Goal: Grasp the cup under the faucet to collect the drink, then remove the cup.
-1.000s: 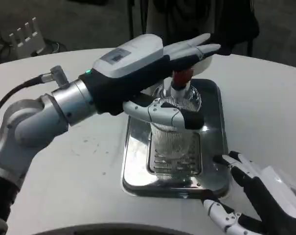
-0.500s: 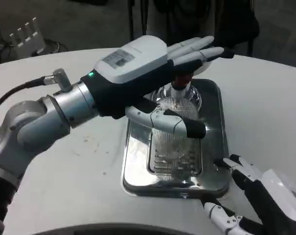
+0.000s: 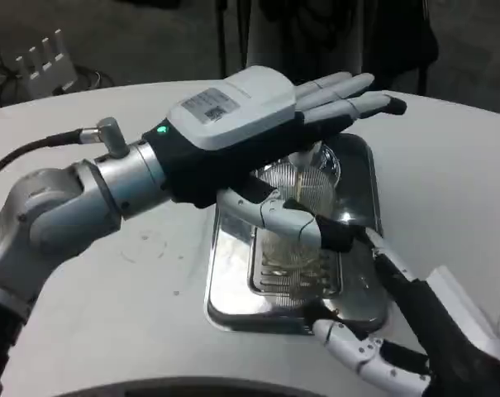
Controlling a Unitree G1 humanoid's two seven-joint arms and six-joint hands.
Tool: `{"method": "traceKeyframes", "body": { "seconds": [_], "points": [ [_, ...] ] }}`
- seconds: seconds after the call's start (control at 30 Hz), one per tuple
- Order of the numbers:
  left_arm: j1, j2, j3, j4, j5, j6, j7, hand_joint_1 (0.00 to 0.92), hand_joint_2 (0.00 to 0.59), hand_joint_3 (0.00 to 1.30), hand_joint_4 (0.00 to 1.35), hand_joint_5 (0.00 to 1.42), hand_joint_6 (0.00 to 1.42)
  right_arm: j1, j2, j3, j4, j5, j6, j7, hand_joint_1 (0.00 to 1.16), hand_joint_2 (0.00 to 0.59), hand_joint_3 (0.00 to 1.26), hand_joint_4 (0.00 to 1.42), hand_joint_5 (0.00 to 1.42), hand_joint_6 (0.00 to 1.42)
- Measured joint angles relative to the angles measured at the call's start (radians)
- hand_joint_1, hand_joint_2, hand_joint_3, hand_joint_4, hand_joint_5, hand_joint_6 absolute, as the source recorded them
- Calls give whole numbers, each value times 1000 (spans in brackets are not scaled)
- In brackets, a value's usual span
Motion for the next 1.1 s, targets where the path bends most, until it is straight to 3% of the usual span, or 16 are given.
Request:
{"method": "traceKeyframes", "body": {
  "seconds": [0.1,0.27,0.5,0.87,1.1],
  "points": [
    [1,3,0,-7,-2,4,-4,0,92,93,0,11,239,-23,1,13,45,41,4,-46,475,280,16,0,39,140],
    [2,4,1,-8,-22,15,-13,0,92,97,0,10,239,-65,-2,59,156,57,3,-200,567,252,0,0,18,134],
    [4,6,1,-8,-33,17,-20,0,92,101,0,10,239,-132,-2,54,253,94,-1,-341,587,246,0,0,4,113],
    [5,8,2,-11,-40,17,-28,0,95,104,0,9,239,-239,0,30,418,195,-44,-472,606,232,0,0,0,94],
    [5,9,5,-21,-45,25,-43,0,96,112,0,9,239,-256,1,31,468,212,-57,-516,624,218,0,0,0,80]
  ]
}}
